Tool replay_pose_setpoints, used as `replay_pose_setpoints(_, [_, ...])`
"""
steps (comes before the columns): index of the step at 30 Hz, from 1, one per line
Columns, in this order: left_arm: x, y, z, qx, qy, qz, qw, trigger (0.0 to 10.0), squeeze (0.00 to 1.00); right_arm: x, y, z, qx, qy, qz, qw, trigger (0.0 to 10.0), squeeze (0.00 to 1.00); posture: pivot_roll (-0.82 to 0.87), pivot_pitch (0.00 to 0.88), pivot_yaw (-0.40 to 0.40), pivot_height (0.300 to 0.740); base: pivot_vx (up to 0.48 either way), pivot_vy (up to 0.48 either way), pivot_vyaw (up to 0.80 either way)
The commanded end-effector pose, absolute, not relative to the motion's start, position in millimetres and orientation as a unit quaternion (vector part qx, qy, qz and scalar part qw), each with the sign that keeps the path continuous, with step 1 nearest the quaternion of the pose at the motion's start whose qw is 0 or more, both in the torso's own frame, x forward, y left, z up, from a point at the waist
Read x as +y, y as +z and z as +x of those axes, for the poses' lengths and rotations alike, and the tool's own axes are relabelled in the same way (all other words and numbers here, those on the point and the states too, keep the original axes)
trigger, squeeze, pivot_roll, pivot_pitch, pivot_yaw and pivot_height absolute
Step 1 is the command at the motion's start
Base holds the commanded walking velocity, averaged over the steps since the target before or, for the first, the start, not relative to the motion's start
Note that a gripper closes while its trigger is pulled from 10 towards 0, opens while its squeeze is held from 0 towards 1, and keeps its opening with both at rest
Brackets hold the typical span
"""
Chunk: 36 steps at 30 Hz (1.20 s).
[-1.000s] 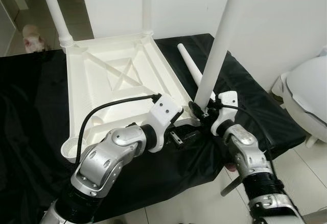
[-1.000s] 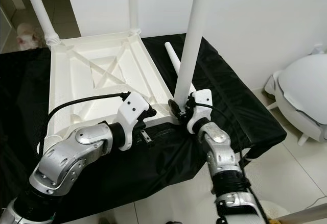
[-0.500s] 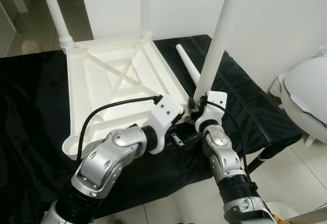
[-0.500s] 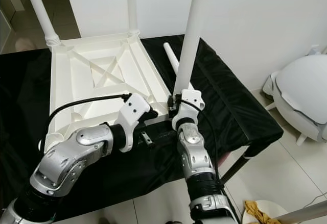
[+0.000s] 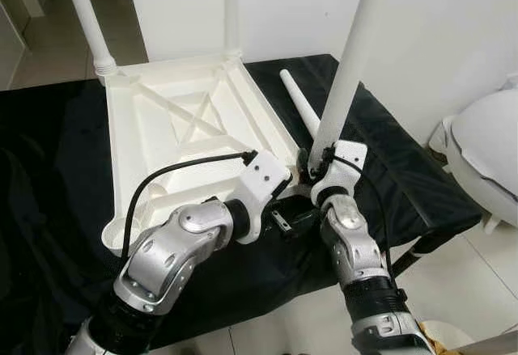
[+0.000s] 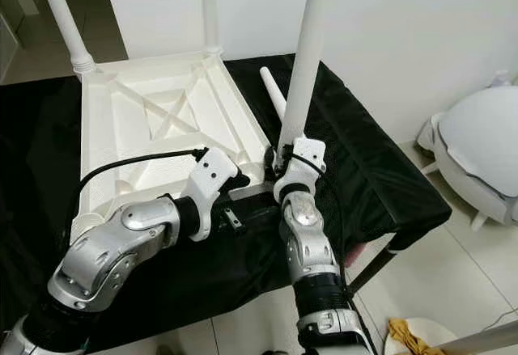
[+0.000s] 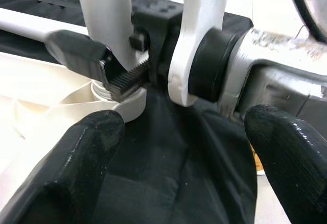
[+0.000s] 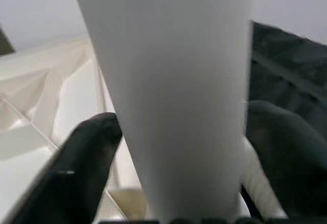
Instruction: Building children table
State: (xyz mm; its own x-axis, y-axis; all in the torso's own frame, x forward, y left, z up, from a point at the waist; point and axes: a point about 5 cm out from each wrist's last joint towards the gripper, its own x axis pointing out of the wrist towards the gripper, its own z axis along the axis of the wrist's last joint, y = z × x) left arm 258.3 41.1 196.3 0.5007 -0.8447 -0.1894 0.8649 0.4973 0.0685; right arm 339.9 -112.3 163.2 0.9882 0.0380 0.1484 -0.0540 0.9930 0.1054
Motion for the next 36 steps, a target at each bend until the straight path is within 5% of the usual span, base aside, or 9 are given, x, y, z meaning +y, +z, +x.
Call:
replay_pose_setpoints(1, [41, 195, 257, 0.070, -0.495, 0.078, 0.862, 10.0, 0.00, -111, 165, 338, -0.084, 0.041, 0.060, 0.994, 10.0, 1.00, -0.02, 0.060, -0.006, 0.740, 0.000, 0.000, 0.00])
replay_pose_setpoints(2, [41, 194, 257, 0.070, -0.495, 0.078, 0.863, 10.0, 0.00, -112, 167, 337, -0.085, 0.053, 0.056, 0.993, 10.0, 1.00, -0.02, 0.061, -0.007, 0.740, 0.000, 0.000, 0.00])
replay_pose_setpoints(3, [41, 194, 257, 0.070, -0.493, 0.077, 0.864, 10.0, 0.00, -115, 169, 336, -0.087, 0.099, 0.045, 0.990, 10.0, 0.19, -0.02, 0.062, -0.008, 0.740, 0.000, 0.000, 0.00])
replay_pose_setpoints(4, [41, 194, 257, 0.070, -0.493, 0.077, 0.864, 10.0, 0.00, -115, 169, 336, -0.087, 0.099, 0.045, 0.990, 10.0, 0.19, -0.02, 0.062, -0.008, 0.740, 0.000, 0.000, 0.00])
replay_pose_setpoints(5, [42, 194, 257, 0.070, -0.493, 0.077, 0.864, 10.0, 0.00, -117, 170, 335, -0.088, 0.117, 0.035, 0.989, 10.0, 0.00, -0.02, 0.062, -0.008, 0.740, 0.000, 0.000, 0.00])
replay_pose_setpoints(24, [44, 197, 260, 0.067, -0.486, 0.076, 0.868, 10.0, 0.00, -168, 156, 331, -0.035, 0.332, -0.063, 0.941, 10.0, 0.00, -0.02, 0.072, 0.000, 0.740, 0.000, 0.000, 0.00])
replay_pose_setpoints(36, [46, 198, 261, 0.067, -0.483, 0.078, 0.869, 10.0, 0.00, -182, 156, 336, -0.037, 0.335, -0.056, 0.940, 10.0, 0.00, -0.01, 0.071, 0.004, 0.740, 0.000, 0.000, 0.00])
